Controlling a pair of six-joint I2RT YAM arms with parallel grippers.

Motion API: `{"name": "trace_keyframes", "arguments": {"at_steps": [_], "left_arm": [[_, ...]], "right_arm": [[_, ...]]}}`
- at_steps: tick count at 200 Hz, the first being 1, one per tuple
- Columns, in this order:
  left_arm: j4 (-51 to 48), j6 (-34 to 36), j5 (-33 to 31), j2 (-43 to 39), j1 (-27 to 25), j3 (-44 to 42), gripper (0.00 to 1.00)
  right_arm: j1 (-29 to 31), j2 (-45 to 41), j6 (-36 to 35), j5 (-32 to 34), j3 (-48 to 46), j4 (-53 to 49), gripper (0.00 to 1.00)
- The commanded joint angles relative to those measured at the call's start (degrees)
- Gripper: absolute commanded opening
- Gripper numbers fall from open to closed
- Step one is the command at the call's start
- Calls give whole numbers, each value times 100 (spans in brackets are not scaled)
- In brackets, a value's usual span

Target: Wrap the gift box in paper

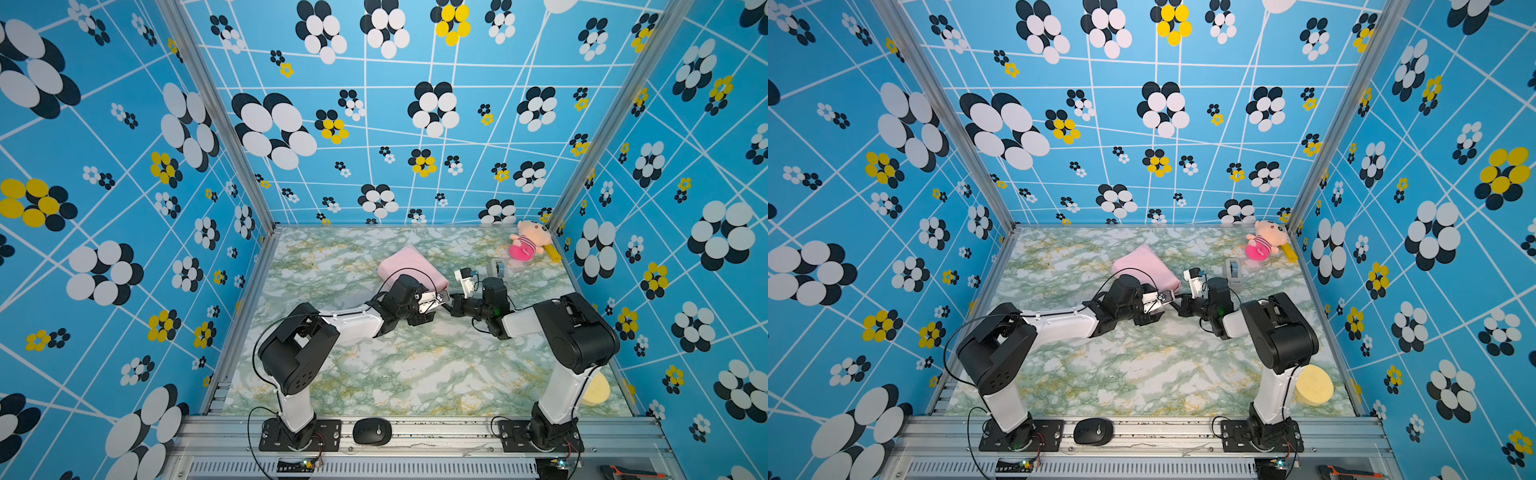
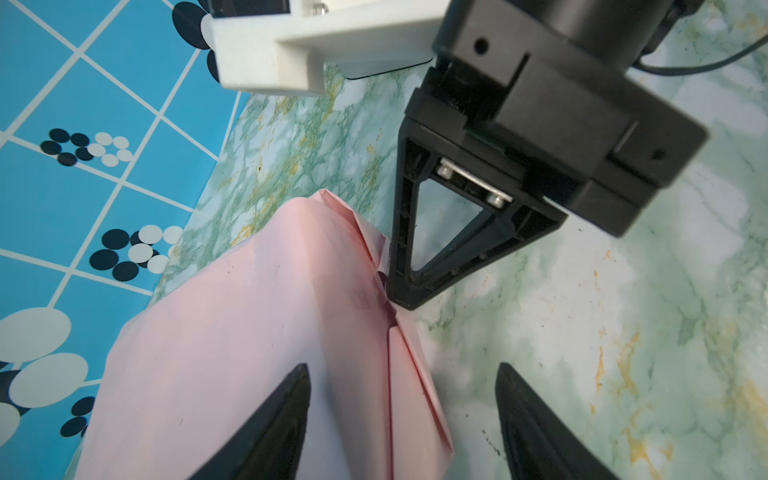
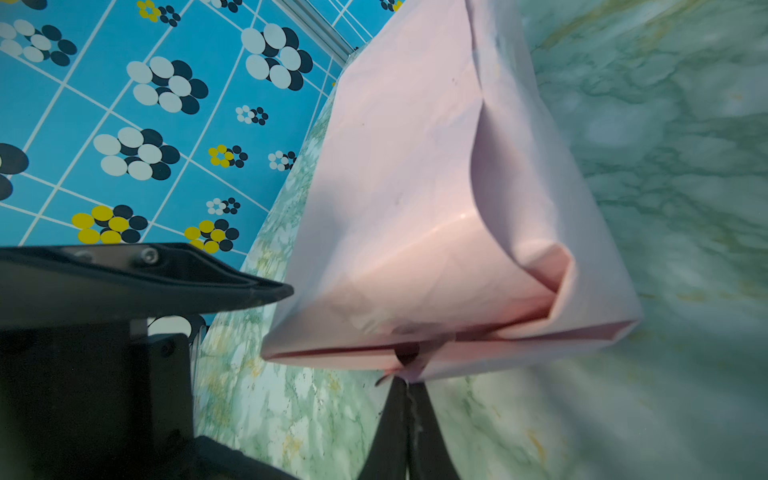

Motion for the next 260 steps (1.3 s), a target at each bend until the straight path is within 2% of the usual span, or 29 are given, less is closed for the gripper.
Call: {"name": "trace_keyframes", "arguments": {"at_steps": [1,49,86,116,146,188,260], "left_arm": [[-74,7,47,240,29,232,75],[-139,-173,-380,585,31,317,74],[-48,-257,-806,709,31,243,70],[55,-289,-867,759,22,143,68],[199,-281,-994,868,-4,53,60],[177,-219,-1237,950,-76,76,55],[-51,-376,-1533,963,-89,167,49]], "right_arm": [[28,93,-50,-59,83,181,6],[27,66,-59,-57,81,171,6],[29,40,-68,-56,72,160,5],[26,40,-59,-61,89,163,5],[30,40,-57,-61,115,166,5],[29,75,-24,-48,142,217,4],[29,56,84,-25,95,376,4]]}}
